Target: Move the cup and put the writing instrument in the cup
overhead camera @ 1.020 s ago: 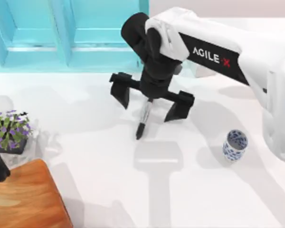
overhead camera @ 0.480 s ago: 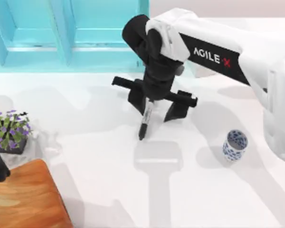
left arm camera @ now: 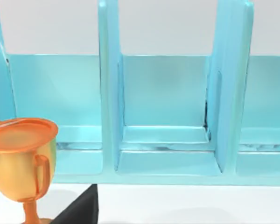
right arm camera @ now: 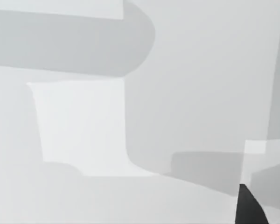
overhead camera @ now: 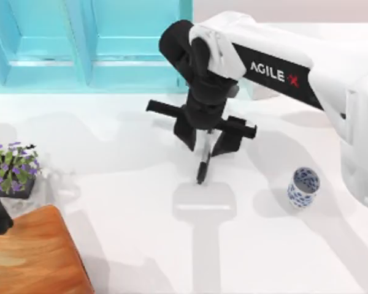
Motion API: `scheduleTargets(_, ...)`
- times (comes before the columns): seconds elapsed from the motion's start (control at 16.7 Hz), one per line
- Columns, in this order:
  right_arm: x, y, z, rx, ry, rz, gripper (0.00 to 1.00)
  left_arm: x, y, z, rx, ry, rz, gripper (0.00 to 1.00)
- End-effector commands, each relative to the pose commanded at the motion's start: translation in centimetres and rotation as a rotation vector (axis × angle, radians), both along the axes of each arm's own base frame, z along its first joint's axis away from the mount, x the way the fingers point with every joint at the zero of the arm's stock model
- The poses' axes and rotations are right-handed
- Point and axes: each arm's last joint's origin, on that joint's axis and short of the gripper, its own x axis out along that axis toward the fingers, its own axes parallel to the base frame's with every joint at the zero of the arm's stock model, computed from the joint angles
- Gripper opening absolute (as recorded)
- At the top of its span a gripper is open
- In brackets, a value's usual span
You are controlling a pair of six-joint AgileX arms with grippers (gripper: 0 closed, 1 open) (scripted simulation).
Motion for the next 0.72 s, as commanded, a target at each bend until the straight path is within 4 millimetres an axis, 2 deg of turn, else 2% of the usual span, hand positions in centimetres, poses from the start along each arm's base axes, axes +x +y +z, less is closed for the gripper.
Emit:
scheduleTargets(0.06,-0.4,-1.1,3.3,-0.038,-0.028,0.018,0.0,0.0,0.0,0.0,0.0,0.0,0.0,1.0)
scheduleTargets(0.18,-0.7,-1.0,3.7,-0.037,-0.028,0.017,0.0,0.0,0.0,0.0,0.0,0.0,0.0,1.0)
scheduleTargets(0.3,-1.7,-0.8,5.1,-0.034,-0.029,0.016,0.0,0.0,0.0,0.0,0.0,0.0,0.0,1.0)
scheduleTargets(0.72,-8.4,-0.7,11.8,-0.036,-0.029,0.017,0.0,0.0,0.0,0.0,0.0,0.0,0.0,1.0)
